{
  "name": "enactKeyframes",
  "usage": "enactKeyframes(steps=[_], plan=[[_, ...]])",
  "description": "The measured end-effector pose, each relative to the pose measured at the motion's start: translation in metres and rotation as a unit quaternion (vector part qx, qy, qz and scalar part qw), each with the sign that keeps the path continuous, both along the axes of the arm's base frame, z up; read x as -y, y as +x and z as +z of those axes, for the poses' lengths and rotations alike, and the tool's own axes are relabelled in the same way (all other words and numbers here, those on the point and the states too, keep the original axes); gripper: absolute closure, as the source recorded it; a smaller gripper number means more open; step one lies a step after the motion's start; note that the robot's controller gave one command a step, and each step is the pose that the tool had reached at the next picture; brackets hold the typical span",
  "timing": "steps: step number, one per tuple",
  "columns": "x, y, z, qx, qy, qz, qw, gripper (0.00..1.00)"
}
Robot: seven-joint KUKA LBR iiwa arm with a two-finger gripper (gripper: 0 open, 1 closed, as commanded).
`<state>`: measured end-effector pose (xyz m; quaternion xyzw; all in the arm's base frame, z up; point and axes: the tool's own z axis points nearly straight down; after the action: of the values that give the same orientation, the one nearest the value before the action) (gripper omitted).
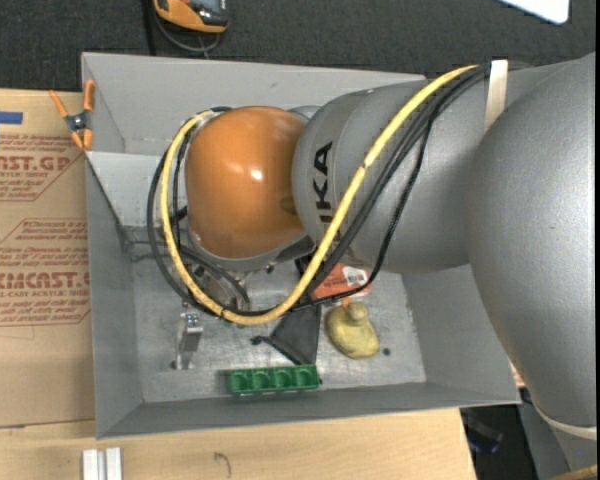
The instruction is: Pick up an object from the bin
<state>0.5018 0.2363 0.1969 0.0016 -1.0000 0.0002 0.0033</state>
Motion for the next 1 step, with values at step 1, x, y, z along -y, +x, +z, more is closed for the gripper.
enactKeyframes(steps=[1], plan=[[0.0012, 0.0023, 0.0037, 0.0035, 0.001, -0.001, 1.0000, 0.00]])
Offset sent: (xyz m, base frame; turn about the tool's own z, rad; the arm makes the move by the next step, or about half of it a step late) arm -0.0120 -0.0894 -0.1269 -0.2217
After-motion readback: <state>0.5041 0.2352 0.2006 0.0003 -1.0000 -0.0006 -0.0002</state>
